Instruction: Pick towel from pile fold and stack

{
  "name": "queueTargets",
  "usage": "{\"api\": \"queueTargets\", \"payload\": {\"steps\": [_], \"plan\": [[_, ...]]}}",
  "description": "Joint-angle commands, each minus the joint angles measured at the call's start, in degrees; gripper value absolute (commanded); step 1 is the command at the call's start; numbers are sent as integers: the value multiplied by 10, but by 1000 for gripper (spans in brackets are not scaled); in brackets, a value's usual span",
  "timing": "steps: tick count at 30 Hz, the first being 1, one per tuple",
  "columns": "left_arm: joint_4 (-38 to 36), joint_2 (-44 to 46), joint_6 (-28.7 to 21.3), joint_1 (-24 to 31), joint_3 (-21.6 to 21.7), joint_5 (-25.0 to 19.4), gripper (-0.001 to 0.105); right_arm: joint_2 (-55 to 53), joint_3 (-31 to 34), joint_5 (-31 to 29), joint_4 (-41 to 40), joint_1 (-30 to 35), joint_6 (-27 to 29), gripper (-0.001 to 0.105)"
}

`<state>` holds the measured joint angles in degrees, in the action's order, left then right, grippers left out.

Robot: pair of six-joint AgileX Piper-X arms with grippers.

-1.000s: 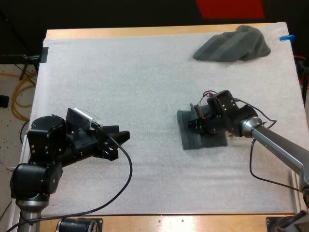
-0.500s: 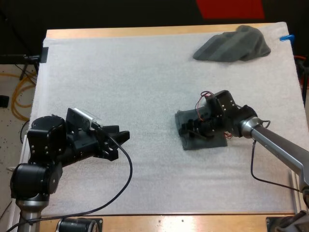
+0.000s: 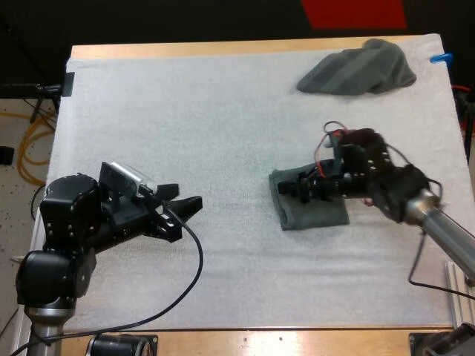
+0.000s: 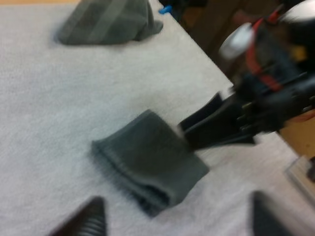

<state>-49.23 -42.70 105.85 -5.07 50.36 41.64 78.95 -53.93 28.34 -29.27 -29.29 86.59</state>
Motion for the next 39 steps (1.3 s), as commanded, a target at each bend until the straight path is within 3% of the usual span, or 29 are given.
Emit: {"api": "queueTargets", "payload": {"steps": [1, 3, 4, 9, 13, 18, 21, 26, 32, 39], "plan": [[2, 0, 18, 1, 2, -27, 73, -18, -1, -2, -4, 0, 16, 62], [1, -5, 36, 1, 2, -76, 74, -59, -1, -12, -12, 0, 28, 62], [2, -9, 37, 1, 2, -80, 74, -73, -1, -23, -17, 0, 33, 62], [4, -53, 65, -4, 2, -39, 74, -171, -1, -107, -62, 0, 85, 62], [23, -94, 90, -45, 2, -45, 74, -231, -1, -154, -106, 0, 101, 62], [99, -159, 146, -161, 2, -165, 74, -297, -1, -191, -174, 0, 101, 62], [141, -201, 186, -211, 2, -214, 74, -328, -1, -196, -214, 0, 99, 62], [218, -289, 254, -252, 2, -220, 74, -382, -1, -196, -271, 0, 76, 62], [270, -381, 313, -254, 2, -215, 74, -453, -1, -197, -306, 0, 47, 62], [333, -486, 387, -254, 2, -175, 74, -487, -1, -206, -331, 0, 49, 62]]}}
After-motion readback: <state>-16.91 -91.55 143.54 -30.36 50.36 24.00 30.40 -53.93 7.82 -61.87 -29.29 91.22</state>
